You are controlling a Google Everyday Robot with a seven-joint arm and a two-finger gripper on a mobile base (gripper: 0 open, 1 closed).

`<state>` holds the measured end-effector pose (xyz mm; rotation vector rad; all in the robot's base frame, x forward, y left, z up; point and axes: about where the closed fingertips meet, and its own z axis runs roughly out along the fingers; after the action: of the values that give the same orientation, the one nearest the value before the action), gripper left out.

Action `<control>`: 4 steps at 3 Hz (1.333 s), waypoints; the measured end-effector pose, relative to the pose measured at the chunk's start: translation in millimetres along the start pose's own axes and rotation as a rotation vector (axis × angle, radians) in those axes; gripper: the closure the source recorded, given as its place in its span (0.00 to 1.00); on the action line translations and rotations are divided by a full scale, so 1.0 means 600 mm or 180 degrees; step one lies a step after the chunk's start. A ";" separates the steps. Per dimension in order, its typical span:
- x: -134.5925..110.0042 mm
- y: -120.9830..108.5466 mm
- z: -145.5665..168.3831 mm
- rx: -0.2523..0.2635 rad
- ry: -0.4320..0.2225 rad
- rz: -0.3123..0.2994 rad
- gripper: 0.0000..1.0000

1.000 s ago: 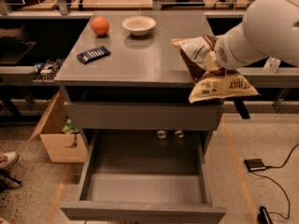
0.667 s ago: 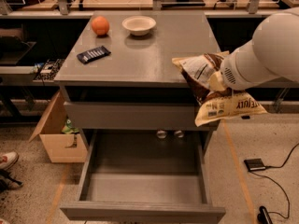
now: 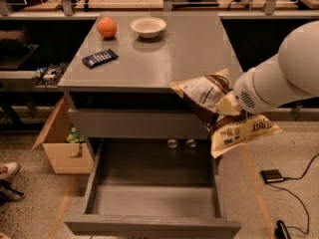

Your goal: Place brown chip bag into middle drawer

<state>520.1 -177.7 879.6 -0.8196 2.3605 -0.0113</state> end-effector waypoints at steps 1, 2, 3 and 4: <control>0.003 0.003 0.003 0.0014 0.0029 -0.0057 1.00; 0.035 0.037 0.039 0.0059 0.0298 -0.0507 1.00; 0.093 0.090 0.107 -0.0017 0.0612 -0.1043 1.00; 0.168 0.132 0.197 -0.0220 0.0963 -0.1334 1.00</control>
Offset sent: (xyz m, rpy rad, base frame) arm -0.0269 0.0242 -0.0833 -0.3673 0.0895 0.2354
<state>482.2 -147.7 712.2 -1.4191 2.4259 -0.2443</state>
